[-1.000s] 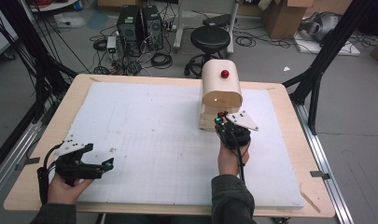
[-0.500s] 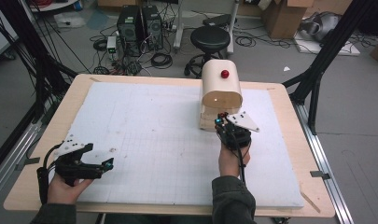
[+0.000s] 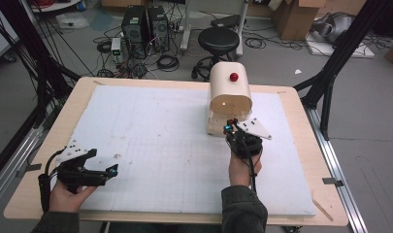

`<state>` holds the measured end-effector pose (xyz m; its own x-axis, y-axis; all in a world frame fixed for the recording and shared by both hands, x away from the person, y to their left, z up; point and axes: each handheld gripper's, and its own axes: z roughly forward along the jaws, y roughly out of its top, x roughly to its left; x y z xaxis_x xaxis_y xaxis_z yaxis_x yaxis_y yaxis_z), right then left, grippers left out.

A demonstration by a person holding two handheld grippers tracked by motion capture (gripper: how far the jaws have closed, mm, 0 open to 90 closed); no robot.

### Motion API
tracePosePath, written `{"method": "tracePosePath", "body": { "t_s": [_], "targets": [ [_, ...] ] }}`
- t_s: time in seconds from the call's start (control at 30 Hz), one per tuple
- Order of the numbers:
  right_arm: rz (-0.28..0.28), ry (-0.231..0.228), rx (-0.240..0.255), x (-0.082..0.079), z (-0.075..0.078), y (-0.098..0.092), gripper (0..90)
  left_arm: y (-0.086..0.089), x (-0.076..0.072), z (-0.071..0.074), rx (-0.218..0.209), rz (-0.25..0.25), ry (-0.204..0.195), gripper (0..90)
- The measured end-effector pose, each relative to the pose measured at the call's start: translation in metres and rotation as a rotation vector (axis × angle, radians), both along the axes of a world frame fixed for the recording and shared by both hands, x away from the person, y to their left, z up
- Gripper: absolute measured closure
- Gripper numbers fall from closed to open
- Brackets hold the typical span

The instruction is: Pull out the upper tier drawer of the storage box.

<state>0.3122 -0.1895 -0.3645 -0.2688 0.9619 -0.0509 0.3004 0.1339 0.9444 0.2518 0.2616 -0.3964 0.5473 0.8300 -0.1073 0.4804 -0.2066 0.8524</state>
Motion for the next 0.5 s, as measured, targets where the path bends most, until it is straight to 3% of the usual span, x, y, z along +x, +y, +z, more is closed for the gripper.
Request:
{"method": "tracePosePath", "body": {
  "t_s": [0.5],
  "targets": [
    [0.010, -0.003, -0.002, -0.0077, -0.0002, -0.0015, 72.7, -0.0013, 0.0002, -0.0005, 0.004, -0.001, -0.001, 1.7]
  ]
}}
